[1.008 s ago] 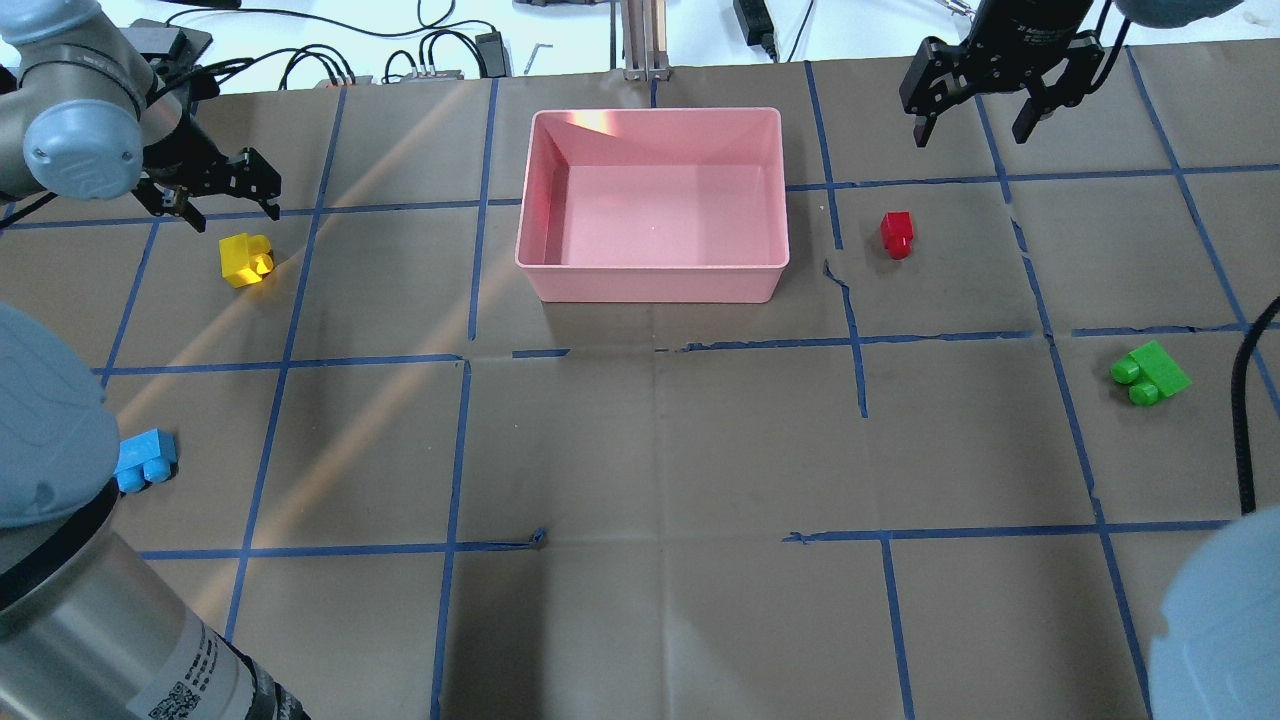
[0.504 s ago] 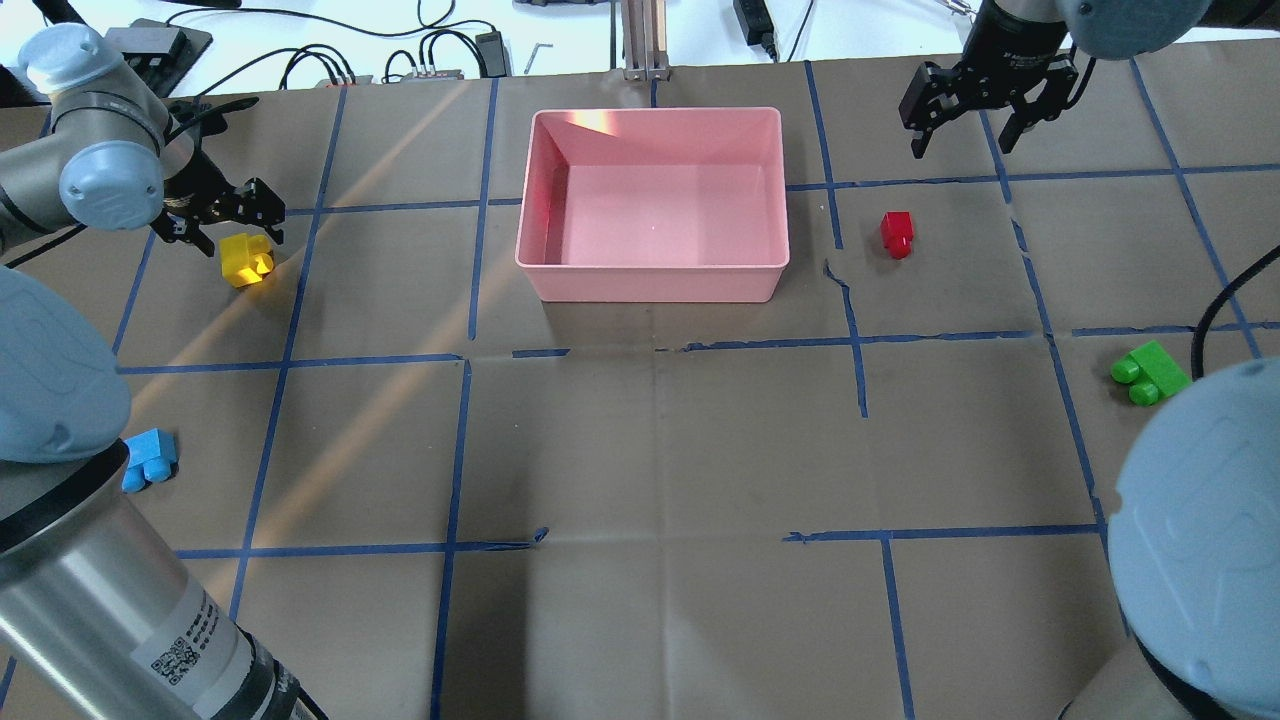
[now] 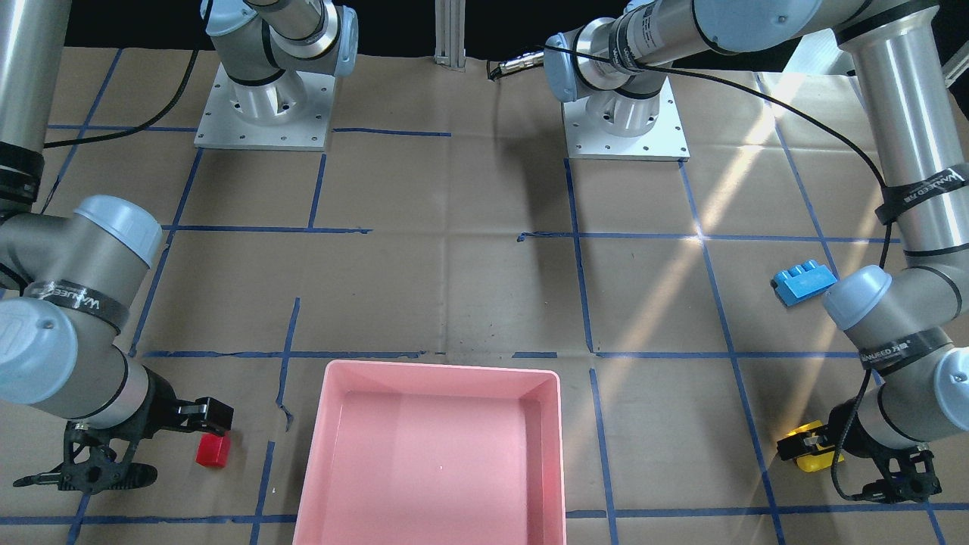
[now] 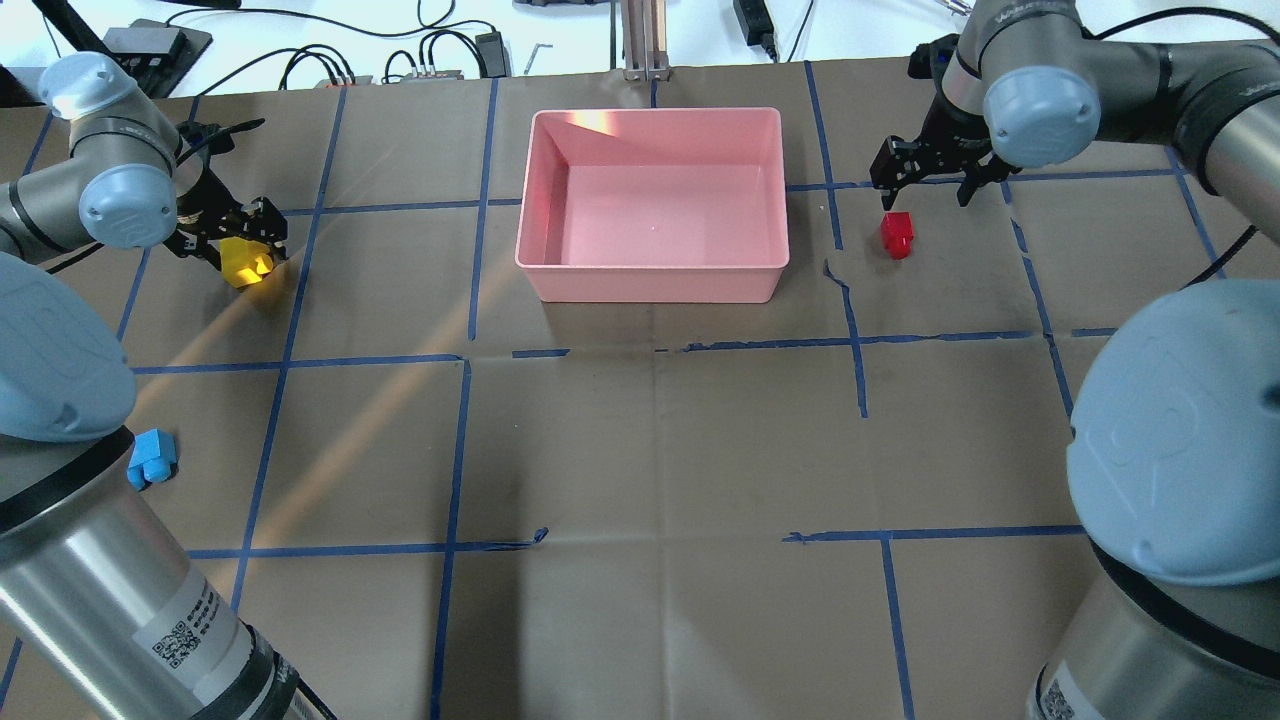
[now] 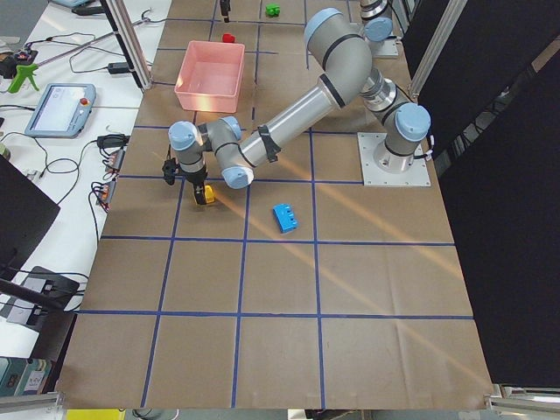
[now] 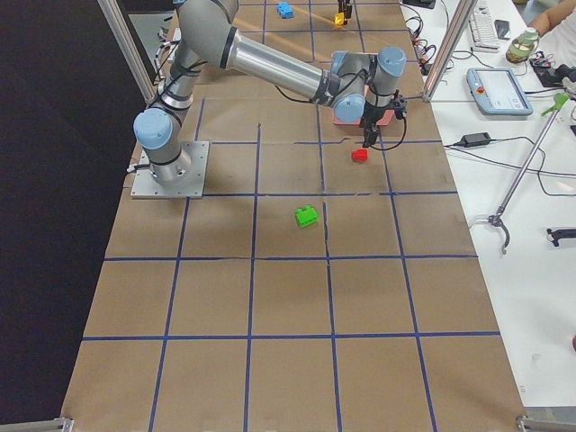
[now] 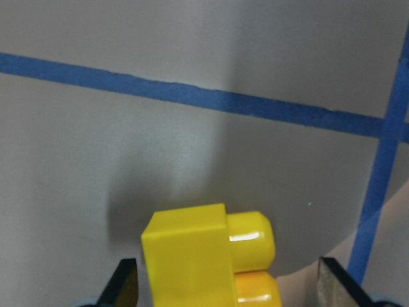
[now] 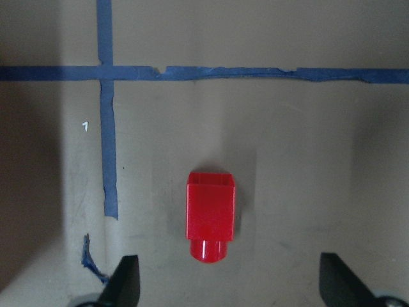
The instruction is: Put all blocks into box
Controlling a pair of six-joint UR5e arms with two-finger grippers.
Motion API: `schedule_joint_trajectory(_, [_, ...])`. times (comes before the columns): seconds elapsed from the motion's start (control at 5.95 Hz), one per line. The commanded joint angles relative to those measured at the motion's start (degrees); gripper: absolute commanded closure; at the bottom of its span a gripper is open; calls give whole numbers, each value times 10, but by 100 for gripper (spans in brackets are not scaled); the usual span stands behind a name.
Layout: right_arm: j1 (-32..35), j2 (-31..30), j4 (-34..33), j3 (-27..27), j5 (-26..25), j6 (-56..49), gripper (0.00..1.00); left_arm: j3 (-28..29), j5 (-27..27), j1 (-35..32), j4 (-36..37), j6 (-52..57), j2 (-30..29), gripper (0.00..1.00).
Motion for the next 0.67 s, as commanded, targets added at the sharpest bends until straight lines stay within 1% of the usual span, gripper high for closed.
schedule_joint_trajectory(0.0, [0, 31, -57, 17, 0, 3, 0, -2, 4, 0, -1, 2, 0, 63])
schedule_joint_trajectory(0.17, [0, 34, -64, 17, 0, 3, 0, -2, 5, 0, -1, 11, 2, 77])
schedule_joint_trajectory(0.34, [0, 41, -65, 17, 0, 3, 0, 6, 21, 0, -9, 15, 8, 83])
schedule_joint_trajectory(0.5, [0, 45, -70, 15, 1, 4, 1, 7, 20, -8, -27, 15, 29, 83])
